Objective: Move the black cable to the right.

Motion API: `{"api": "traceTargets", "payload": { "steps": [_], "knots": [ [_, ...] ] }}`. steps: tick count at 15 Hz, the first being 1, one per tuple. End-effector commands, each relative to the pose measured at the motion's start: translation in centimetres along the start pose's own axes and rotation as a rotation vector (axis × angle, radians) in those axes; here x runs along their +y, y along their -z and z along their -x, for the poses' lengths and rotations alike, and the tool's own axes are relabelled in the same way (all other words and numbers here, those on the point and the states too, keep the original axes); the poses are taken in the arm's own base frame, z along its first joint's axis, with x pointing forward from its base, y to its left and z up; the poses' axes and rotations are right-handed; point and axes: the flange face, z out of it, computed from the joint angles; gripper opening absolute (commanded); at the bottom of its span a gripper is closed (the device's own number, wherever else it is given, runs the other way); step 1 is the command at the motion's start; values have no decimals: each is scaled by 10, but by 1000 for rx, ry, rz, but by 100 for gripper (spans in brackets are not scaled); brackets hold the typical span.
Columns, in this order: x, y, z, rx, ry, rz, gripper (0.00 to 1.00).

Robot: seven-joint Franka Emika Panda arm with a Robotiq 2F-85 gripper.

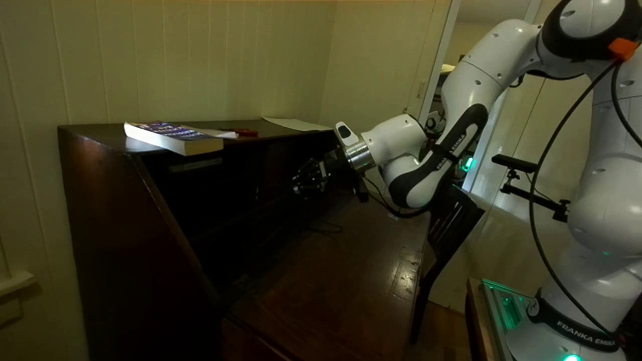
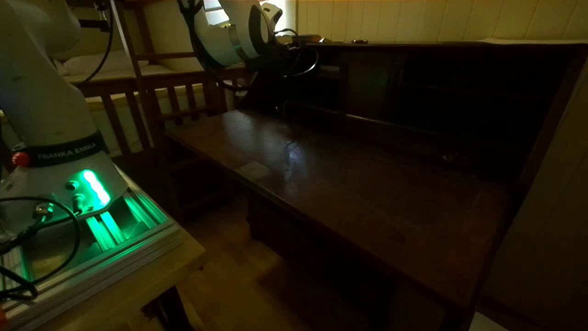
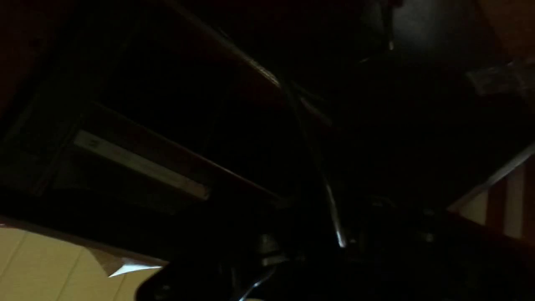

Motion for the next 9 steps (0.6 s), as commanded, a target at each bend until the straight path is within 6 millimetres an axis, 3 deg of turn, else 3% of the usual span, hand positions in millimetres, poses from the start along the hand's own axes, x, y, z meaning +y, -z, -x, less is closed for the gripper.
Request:
{"api": "traceTargets", "payload": {
  "steps": [1,6,8,9],
  "knots": [
    [8,44,18,49,85,-35,50],
    [76,138,36,158,70,111,85],
    [102,165,49,149,12,170,99],
    [117,177,52,119,-34,236,100]
  ]
}}
